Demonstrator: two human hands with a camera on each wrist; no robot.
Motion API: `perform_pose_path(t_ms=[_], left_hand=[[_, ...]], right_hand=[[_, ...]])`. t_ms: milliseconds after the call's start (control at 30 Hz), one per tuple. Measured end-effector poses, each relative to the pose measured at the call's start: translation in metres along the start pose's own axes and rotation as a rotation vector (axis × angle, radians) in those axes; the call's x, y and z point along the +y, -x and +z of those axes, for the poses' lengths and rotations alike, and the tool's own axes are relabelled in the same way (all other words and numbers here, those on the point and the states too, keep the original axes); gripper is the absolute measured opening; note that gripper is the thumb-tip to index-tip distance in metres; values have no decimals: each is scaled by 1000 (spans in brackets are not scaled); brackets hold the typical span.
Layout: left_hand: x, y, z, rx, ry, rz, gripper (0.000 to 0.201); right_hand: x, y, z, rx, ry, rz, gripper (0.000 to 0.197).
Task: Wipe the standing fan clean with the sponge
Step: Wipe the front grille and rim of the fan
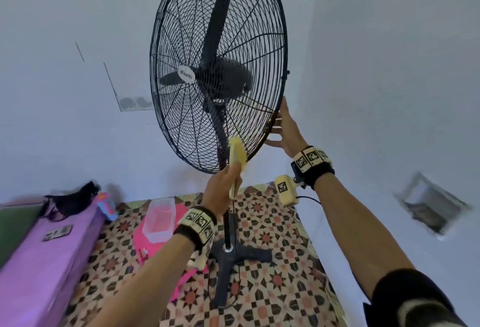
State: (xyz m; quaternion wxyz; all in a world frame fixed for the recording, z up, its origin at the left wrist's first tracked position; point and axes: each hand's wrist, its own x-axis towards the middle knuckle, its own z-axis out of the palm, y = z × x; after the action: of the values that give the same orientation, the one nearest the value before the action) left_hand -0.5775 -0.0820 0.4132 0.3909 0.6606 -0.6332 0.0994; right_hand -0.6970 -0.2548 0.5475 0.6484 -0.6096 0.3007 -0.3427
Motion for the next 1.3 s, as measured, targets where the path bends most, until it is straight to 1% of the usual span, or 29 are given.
perform_pose_path(t_ms=[33,67,133,200,233,267,300,367,433,467,533,600,667,733,833,867,900,967,1000,1033,1067,1133,1233,1267,1300], left_hand=[[1,-1,-1,7,-7,6,29],[9,-12,-5,34,-2,35,23],[37,-51,-18,113,17,139,11],[59,-92,-30,199,15,213,12],[63,-103,-33,224,9,229,13],[60,-104,-33,233,-7,232,14],[52,-94,-31,216,-14,225,14],[21,-53,-20,115,-47,169,14],[-1,-11,-12,24,-106,116,25],[-6,-5,-10,7,-118,116,27],[8,-25,-17,40,-90,163,21],[30,-64,-28,133,-81,245,11],[37,-88,-33,187,-44,275,12],[23,-73,-25,133,-79,266,16],[-5,-25,-9,-35,-129,164,37],[-8,-21,-6,-49,-124,158,37],[-5,-26,-10,-38,-105,169,31],[11,-52,-25,33,-17,252,15],[20,-68,-34,80,43,283,12],[28,-84,-43,135,119,279,13],[33,-99,-52,194,195,241,16],[30,-128,-73,318,323,102,22],[4,-159,-106,472,549,-103,23],[-9,-167,-117,513,604,-176,23],[-22,-173,-128,529,628,-247,24]], right_hand=[[0,0,3,5,5,-7,74],[0,-1,6,14,9,-12,76],[-1,-3,14,41,23,-23,87],[-2,-8,17,79,20,-16,97],[-2,-9,18,90,13,-11,98],[-3,-9,17,95,17,-10,98],[-3,-9,17,99,26,-19,97],[-2,-5,15,92,40,-56,88],[0,-3,13,79,35,-76,82],[1,-2,13,78,37,-76,82],[-1,1,17,77,42,-71,87],[-3,2,19,88,54,-50,96],[-5,2,17,85,67,-44,99],[-5,3,13,81,89,-43,97],[-1,4,3,99,75,-49,86],[0,4,1,110,63,-43,83],[1,2,1,119,48,-38,82],[2,3,1,127,33,-34,81],[1,4,1,131,30,-33,81],[-2,4,1,136,26,-33,83],[-3,3,3,153,26,-25,88],[-4,-2,7,214,40,-8,103],[-11,-10,15,345,120,11,125],[-14,-9,17,386,150,-8,125],[-16,-12,15,421,183,-44,119]])
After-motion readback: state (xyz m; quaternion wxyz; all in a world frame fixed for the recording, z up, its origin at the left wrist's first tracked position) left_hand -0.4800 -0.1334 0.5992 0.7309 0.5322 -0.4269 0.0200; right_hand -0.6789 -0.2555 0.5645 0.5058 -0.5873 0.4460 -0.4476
